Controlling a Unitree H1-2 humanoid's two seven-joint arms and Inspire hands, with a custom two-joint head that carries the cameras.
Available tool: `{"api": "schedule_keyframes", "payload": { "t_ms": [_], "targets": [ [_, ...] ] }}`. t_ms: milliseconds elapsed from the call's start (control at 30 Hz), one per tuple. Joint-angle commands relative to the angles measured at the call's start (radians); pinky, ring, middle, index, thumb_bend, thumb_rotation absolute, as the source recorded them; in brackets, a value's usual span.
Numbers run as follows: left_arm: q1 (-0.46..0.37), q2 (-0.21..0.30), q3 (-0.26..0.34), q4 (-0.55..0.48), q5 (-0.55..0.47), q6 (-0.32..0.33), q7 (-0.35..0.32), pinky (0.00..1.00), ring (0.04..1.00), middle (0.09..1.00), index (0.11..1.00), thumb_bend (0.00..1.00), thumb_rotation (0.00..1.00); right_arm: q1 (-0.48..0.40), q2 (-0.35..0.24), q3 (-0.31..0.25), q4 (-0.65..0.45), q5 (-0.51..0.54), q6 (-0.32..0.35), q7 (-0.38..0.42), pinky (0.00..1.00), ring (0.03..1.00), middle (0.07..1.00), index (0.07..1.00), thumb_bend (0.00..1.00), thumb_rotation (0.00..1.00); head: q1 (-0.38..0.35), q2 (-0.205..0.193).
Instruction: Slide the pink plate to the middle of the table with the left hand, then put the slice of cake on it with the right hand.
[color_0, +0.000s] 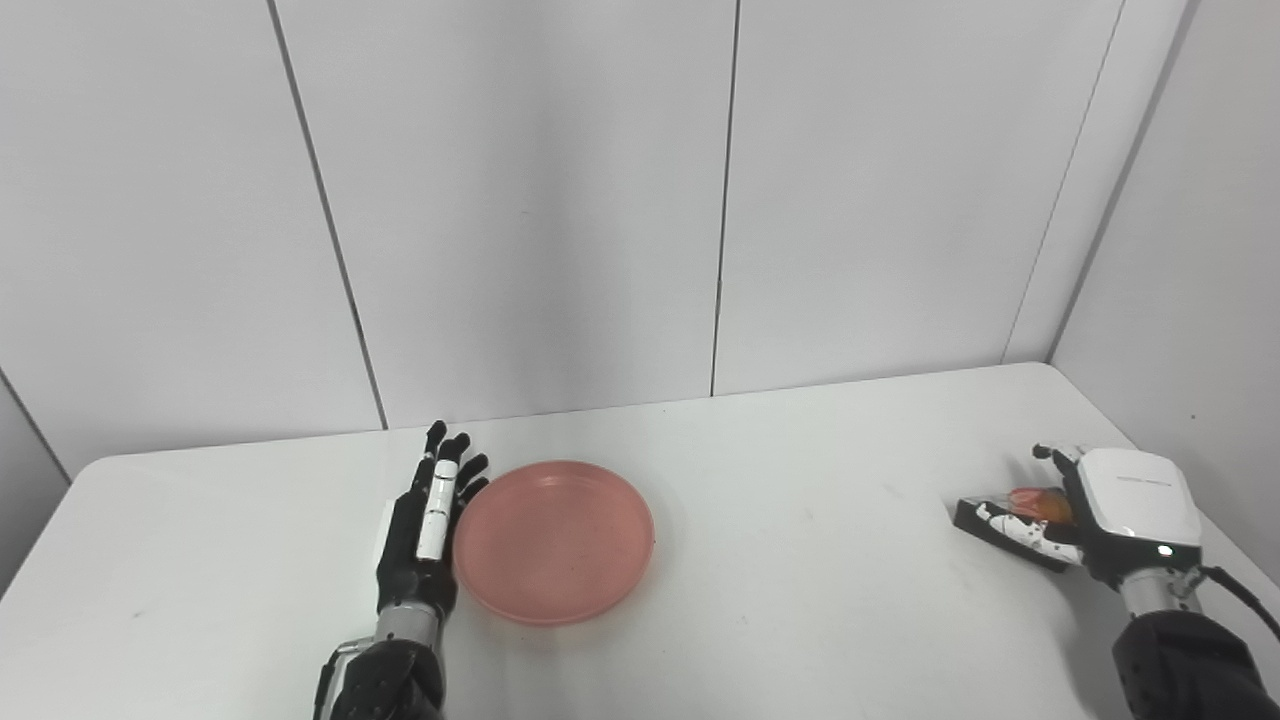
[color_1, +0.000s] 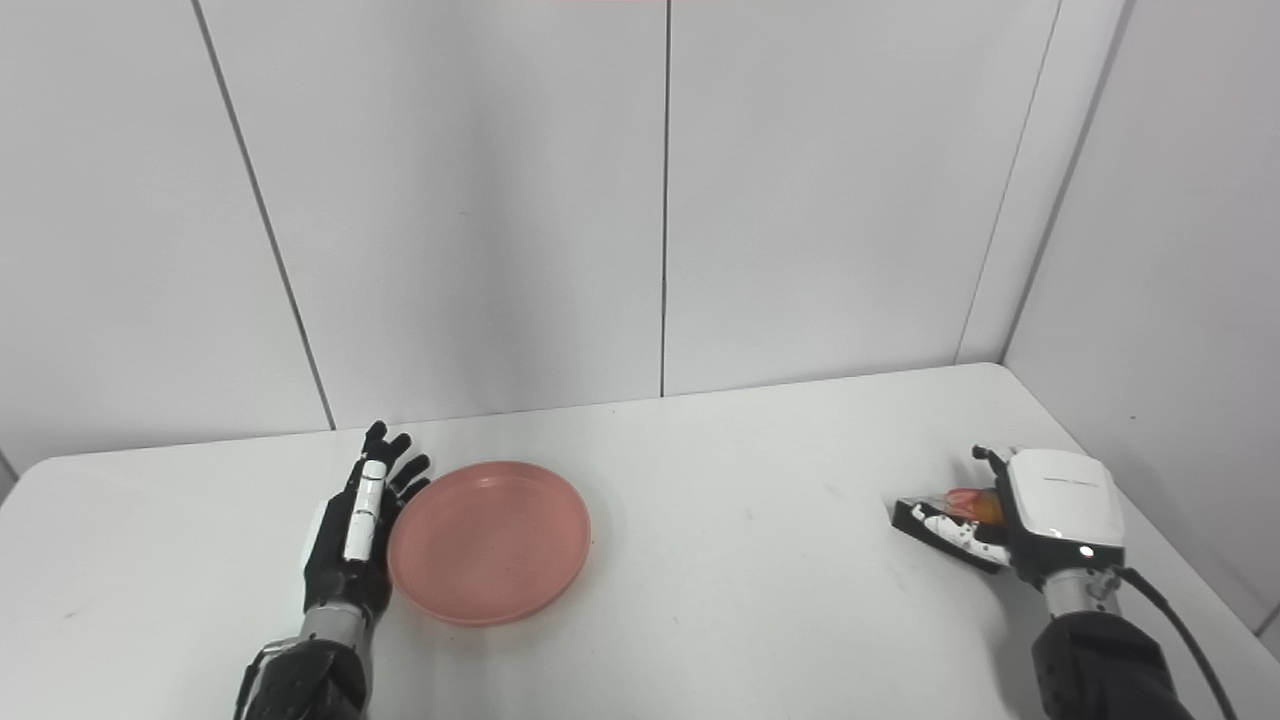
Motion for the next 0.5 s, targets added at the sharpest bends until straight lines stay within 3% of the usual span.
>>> {"api": "schedule_keyframes", "payload": {
  "t_ms": [0, 233, 467],
  "targets": [
    [-0.005, -0.008, 0.0, 0.002, -0.009, 0.007, -0.001, 0.84, 0.865, 0.944, 1.0, 0.68, 0.83, -0.03, -0.026, 0.01, 0.012, 0.012, 0.007, -0.019, 0.66, 0.717, 0.744, 0.733, 0.83, 0.83, 0.001, 0.0],
    [0.003, -0.01, 0.004, -0.015, -0.017, 0.014, -0.004, 0.83, 0.857, 0.942, 1.0, 0.67, 0.81, -0.055, -0.024, 0.059, 0.081, 0.046, -0.018, -0.043, 0.63, 0.69, 0.72, 0.716, 0.8, 0.79, 0.01, 0.007],
    [0.009, -0.01, 0.002, -0.028, -0.022, 0.023, -0.006, 0.83, 0.858, 0.945, 1.0, 0.67, 0.81, -0.064, -0.017, 0.083, 0.108, 0.097, 0.001, -0.012, 0.64, 0.686, 0.739, 0.733, 0.78, 0.76, 0.013, 0.012]
  ]
}}
